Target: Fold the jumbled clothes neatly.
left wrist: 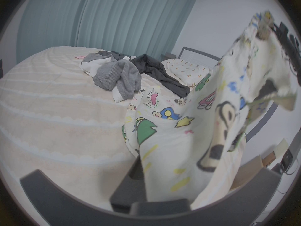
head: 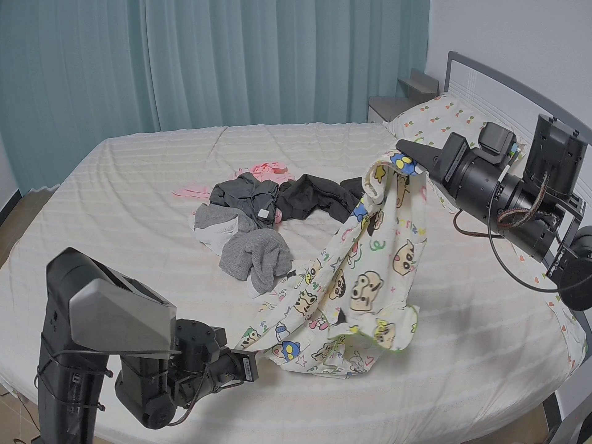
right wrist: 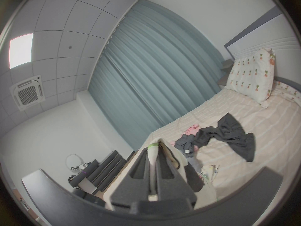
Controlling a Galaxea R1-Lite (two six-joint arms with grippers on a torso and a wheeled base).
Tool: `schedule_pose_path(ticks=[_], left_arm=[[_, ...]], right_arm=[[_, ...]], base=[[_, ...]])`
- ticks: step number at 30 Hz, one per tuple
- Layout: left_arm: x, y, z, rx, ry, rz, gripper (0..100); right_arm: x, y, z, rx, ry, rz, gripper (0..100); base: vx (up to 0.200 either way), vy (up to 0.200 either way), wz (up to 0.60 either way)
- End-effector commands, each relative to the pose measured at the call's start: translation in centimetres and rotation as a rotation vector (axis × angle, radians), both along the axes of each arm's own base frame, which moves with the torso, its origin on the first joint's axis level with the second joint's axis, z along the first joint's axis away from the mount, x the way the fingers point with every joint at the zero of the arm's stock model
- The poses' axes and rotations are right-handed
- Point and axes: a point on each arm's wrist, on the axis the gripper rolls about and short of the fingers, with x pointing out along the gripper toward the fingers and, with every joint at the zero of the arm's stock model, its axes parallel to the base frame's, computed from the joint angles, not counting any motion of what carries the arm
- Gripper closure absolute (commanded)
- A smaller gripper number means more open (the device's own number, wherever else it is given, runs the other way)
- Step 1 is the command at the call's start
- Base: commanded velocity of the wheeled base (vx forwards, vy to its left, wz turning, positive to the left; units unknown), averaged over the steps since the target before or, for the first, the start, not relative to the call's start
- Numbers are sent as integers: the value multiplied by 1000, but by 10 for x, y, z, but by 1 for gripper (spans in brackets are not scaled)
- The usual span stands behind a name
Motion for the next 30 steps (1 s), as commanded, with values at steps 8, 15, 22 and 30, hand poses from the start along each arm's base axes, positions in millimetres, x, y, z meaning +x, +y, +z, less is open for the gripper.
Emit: schedule_pose_path(ticks=[8,15,22,30], left_arm=[[-15,1,0,6,36,-43,100],[-14,-9,-26,39,81,-67,0],[-6,-19,-32,34,57,-63,0],[-11,-17,-33,56,63,-51,100]], right_arm=[[-7,-22,-30,-56,88,-4,100],[-23,-19,-29,-52,85,59,100],[-28,-15,-34,-65,100,82,100],[-23,-19,-44,-79,133,62,100]], base=[[0,0,0],[0,0,0],[0,0,0],[0,0,0]])
